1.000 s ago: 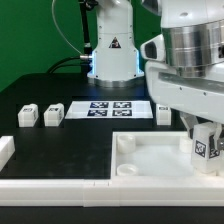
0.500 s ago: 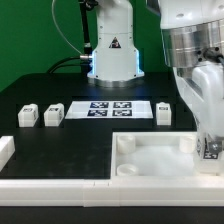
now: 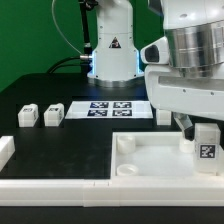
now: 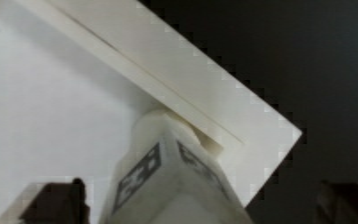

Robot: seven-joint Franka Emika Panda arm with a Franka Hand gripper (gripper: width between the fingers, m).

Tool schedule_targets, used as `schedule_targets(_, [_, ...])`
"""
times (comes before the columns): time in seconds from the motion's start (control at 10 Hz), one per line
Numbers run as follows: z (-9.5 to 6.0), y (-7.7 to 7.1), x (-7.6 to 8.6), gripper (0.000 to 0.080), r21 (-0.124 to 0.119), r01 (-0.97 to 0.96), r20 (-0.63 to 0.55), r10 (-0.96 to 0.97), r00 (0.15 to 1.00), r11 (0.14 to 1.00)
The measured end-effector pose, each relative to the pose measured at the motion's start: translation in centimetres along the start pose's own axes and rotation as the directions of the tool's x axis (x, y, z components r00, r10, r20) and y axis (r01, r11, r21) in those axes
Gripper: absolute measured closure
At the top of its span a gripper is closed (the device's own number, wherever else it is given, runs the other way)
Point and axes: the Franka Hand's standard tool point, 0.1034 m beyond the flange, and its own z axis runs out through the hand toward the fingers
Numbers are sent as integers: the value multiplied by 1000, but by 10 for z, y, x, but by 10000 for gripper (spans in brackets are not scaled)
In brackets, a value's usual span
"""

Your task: Assemble one leg

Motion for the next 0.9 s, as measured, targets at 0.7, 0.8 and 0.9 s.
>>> schedule_targets(0.7, [-4,1,2,408,-66,540,42,-539,841,839])
schedule_targets(0.8, [-4,2,2,408,-66,421,36,-420,907,904])
schedule_targets(0.9, [-3,3,3,499,-72,335,29,-334,942,939])
